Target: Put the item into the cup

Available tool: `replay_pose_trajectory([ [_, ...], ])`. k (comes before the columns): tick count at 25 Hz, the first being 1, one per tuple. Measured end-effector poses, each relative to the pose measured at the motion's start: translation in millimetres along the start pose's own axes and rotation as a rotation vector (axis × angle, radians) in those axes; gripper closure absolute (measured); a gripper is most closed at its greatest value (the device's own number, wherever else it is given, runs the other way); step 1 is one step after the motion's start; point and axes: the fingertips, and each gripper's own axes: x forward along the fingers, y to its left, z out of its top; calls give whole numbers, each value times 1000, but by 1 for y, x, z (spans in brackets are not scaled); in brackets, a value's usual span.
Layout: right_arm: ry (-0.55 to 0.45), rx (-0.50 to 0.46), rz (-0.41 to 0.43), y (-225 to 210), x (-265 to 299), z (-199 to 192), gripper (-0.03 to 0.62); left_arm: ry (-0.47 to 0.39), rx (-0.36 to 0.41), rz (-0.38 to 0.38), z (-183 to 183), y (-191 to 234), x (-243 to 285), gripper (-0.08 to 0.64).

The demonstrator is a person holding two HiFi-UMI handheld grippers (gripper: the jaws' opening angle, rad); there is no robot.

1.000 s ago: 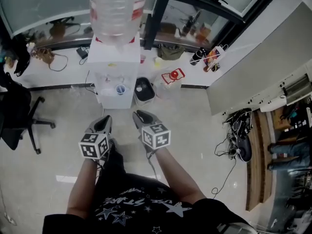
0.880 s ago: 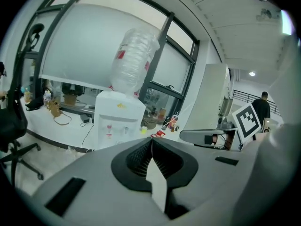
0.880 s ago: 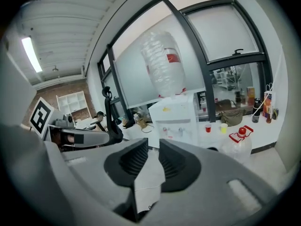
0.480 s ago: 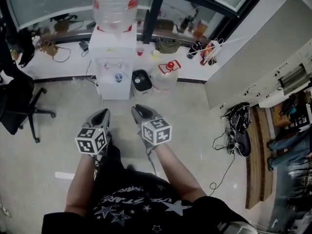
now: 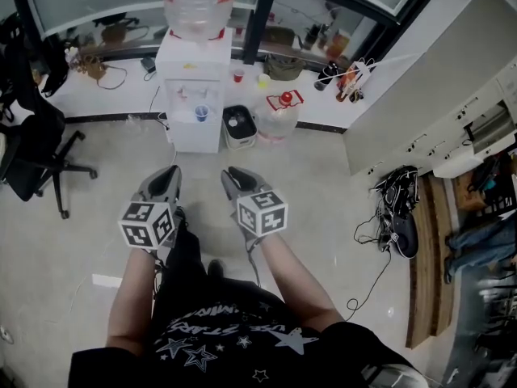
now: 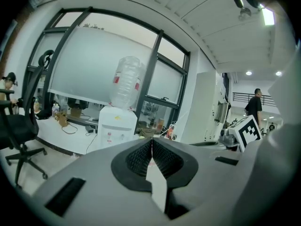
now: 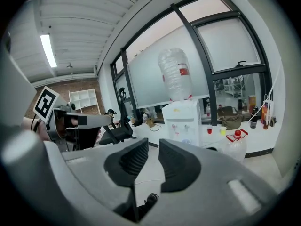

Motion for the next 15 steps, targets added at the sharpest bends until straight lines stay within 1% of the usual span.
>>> replay_pose_trajectory([
  [2, 7, -13, 8, 4, -4, -5, 526, 2, -12, -2, -5, -5, -5, 551],
  [4, 12, -32, 10, 5, -7, -7, 591, 9, -19, 1, -9, -7, -9, 552],
  [10, 27, -36, 8, 3, -11, -9, 591, 25, -40, 24, -19, -9, -17, 552],
  [15, 44, -39, -11, -3, -12, -10, 592, 40, -30, 24, -20, -13, -16, 552],
])
